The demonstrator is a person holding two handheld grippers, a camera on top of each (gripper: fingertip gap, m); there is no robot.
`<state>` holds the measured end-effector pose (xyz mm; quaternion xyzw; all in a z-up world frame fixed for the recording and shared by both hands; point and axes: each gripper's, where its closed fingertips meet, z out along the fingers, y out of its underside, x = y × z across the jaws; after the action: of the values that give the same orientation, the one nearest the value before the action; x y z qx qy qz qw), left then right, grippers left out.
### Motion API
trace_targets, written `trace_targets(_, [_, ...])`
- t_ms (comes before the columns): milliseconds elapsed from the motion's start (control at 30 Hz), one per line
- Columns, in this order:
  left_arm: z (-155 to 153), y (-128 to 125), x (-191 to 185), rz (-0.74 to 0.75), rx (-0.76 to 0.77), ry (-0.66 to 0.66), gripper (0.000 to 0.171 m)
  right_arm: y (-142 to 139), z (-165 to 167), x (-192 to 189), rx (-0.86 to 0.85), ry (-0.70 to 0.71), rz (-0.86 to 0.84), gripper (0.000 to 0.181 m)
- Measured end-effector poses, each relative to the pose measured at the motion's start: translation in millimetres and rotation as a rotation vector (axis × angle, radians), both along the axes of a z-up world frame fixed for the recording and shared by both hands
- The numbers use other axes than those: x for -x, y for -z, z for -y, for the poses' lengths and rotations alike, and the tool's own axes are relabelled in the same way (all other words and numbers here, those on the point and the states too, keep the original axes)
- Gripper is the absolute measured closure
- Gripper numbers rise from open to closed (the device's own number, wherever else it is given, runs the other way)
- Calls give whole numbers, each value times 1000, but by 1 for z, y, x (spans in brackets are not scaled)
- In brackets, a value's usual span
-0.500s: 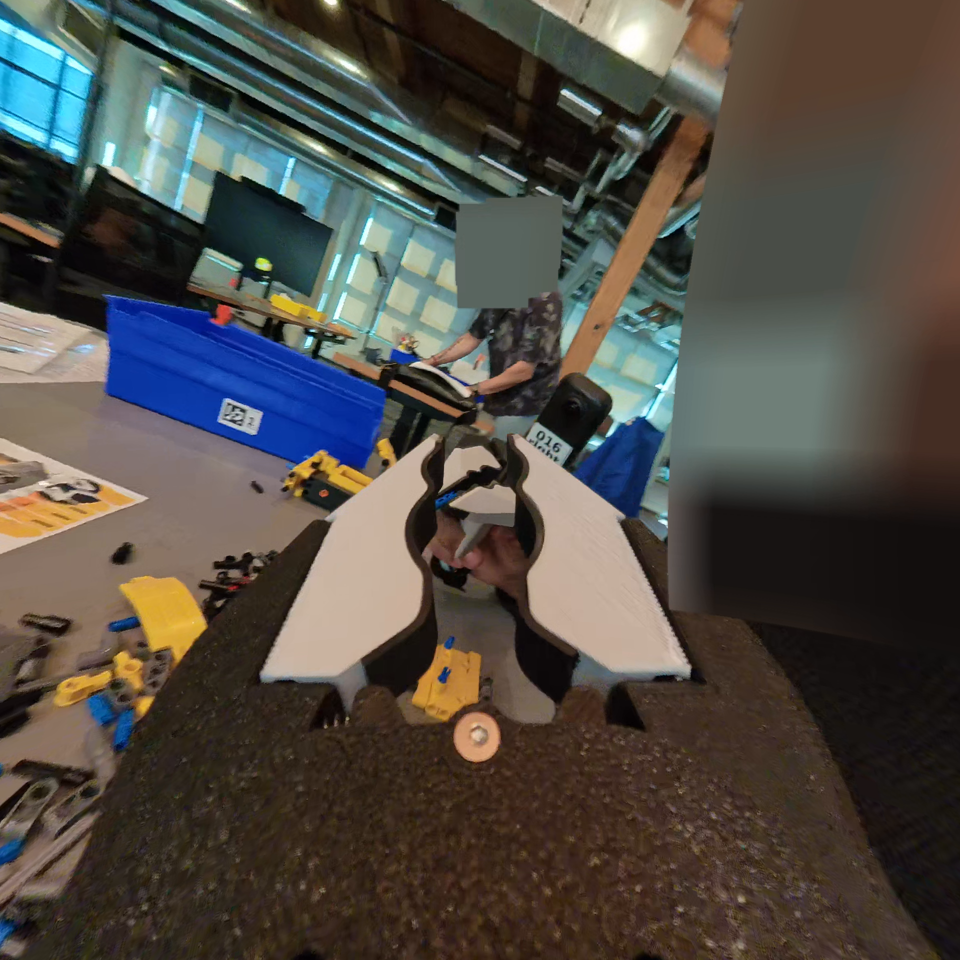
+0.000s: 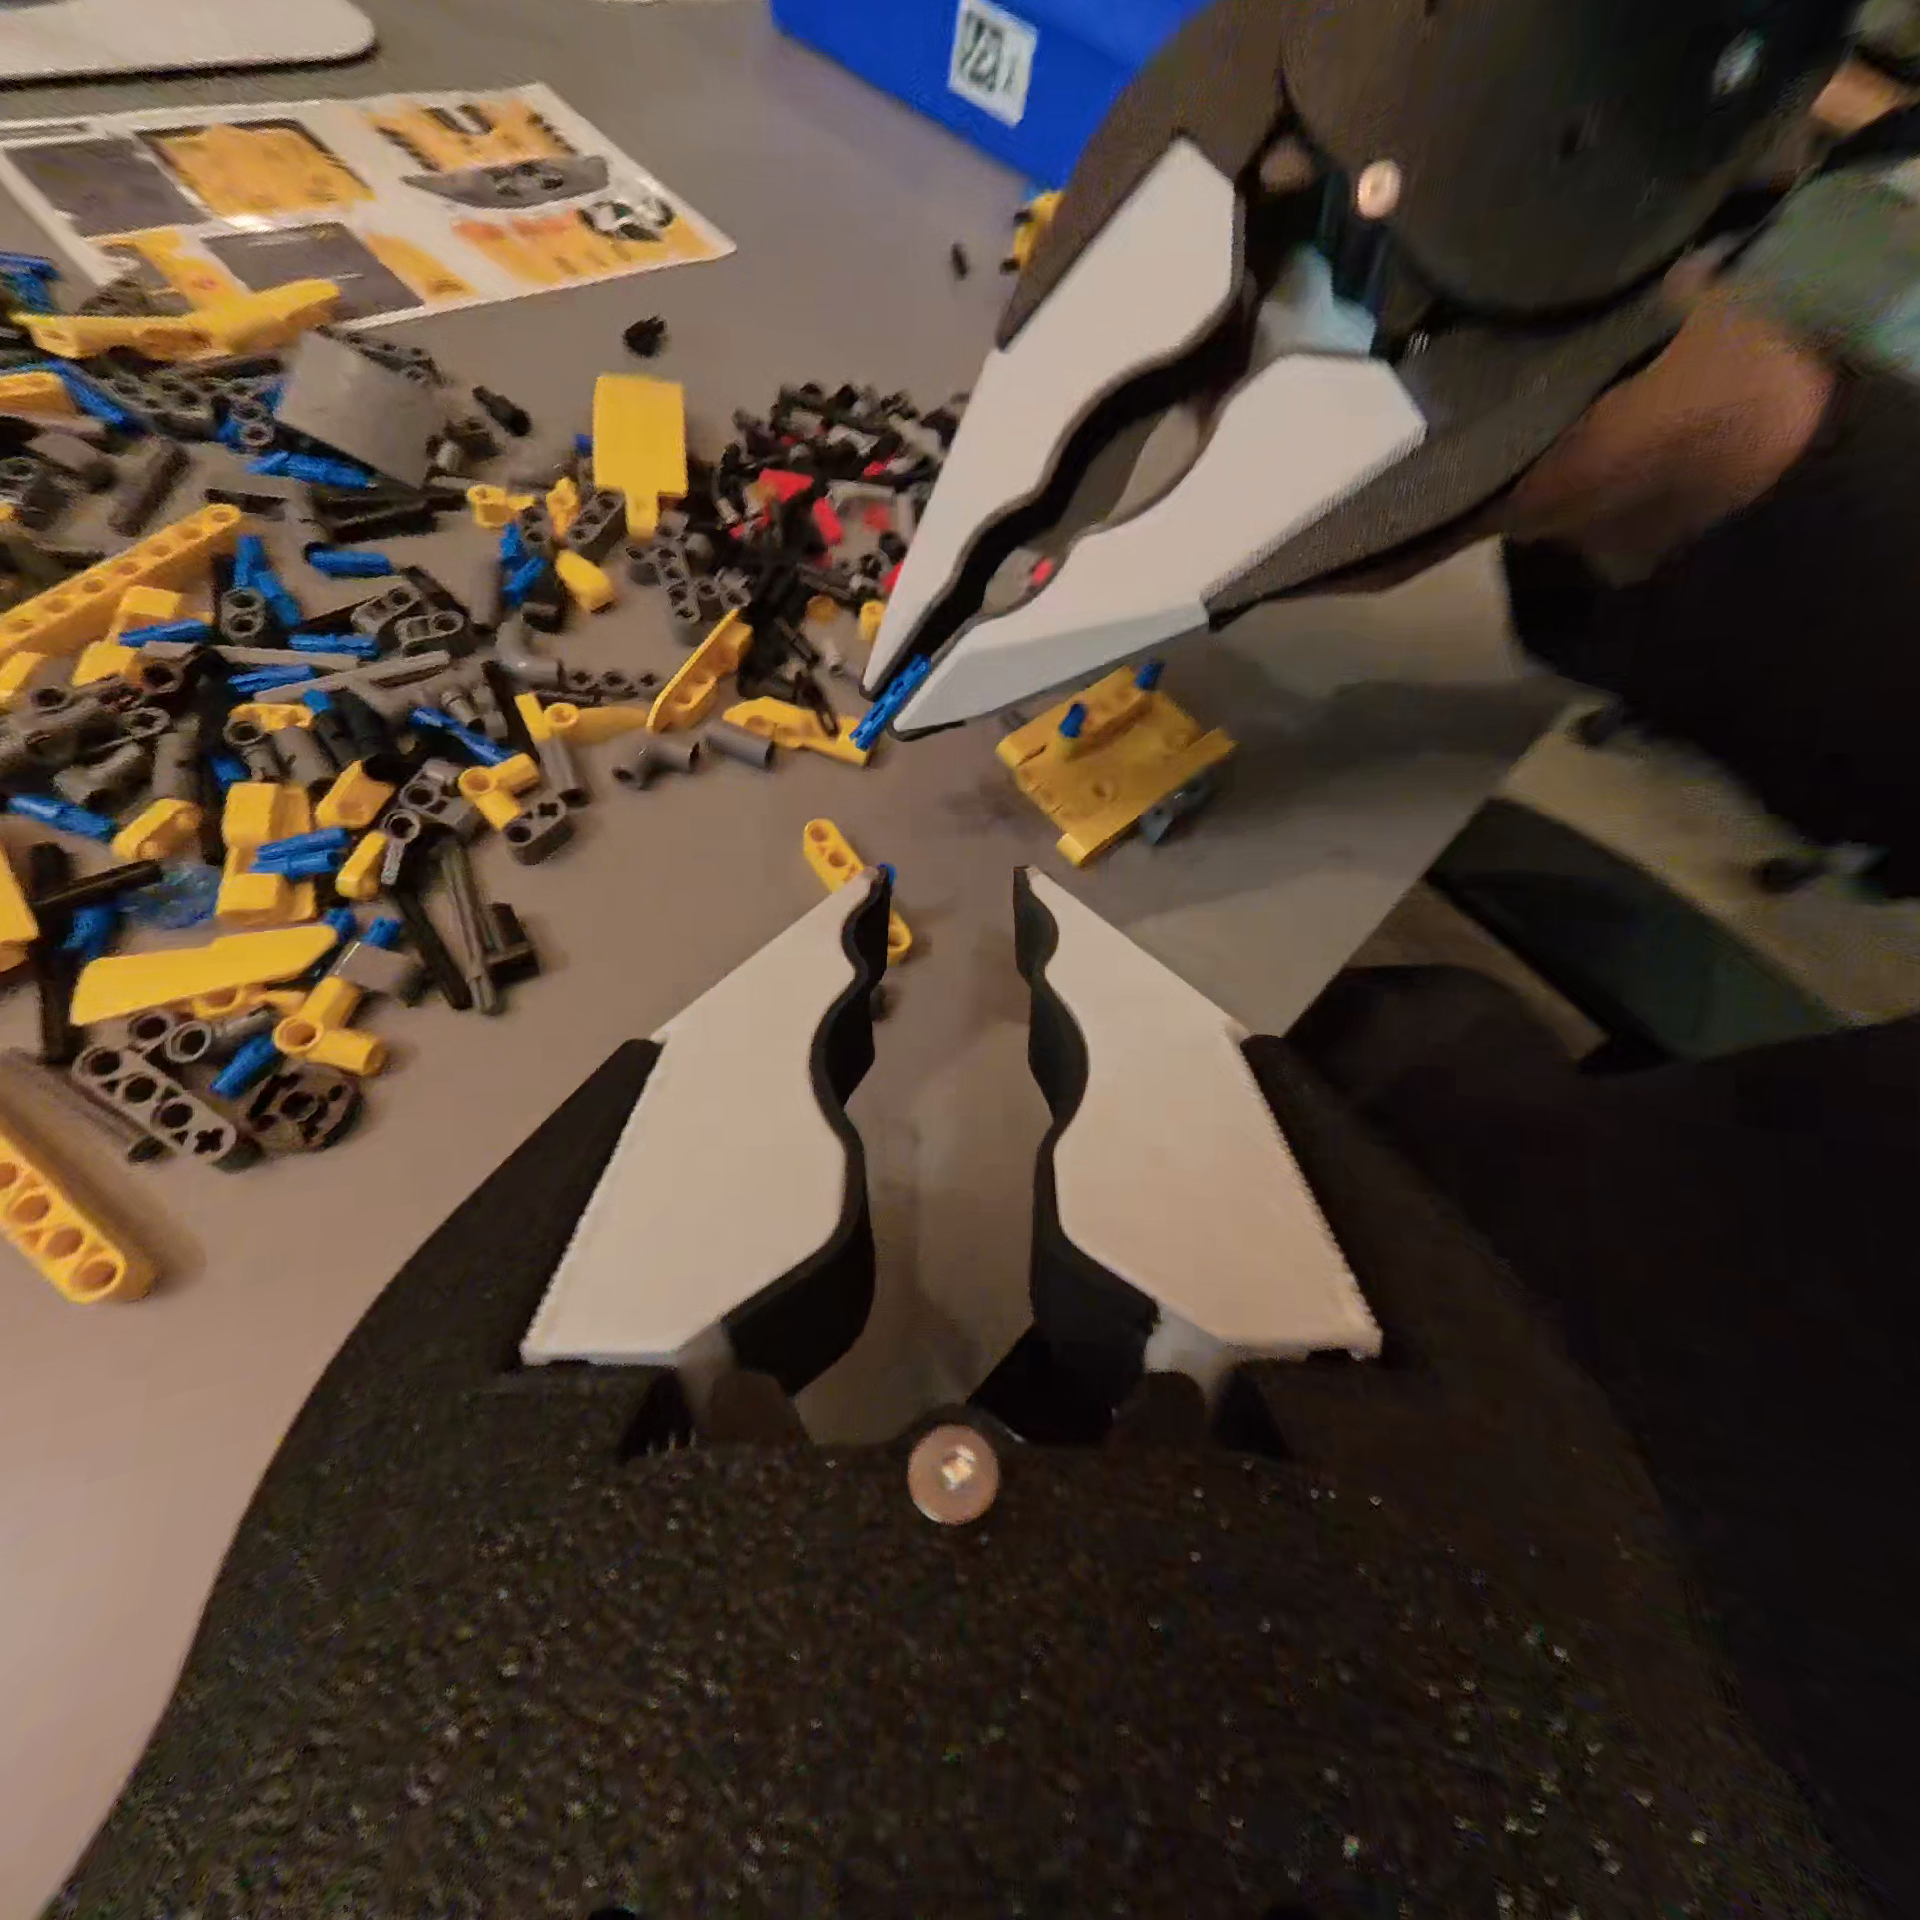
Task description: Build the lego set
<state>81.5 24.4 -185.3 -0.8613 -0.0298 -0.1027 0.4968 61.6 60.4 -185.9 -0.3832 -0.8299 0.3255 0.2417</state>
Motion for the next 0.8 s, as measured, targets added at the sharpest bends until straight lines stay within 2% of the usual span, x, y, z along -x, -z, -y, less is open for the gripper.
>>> trace_targets(200, [-10,20,2,-148,50,-73,148,21,2,12,-132,-104,120,176])
trace_targets(367, [-13,30,7,-148,76,-86,149,31,2,16,-129,-155,190,176])
trace_targets(567, [-11,30,9,-120,69,-63,149,28,3,-10,-31,-189,318,176])
trace_targets(800, [-11,32,5,-143,89,-5,149,11,6,-16,-31,-179,262,176])
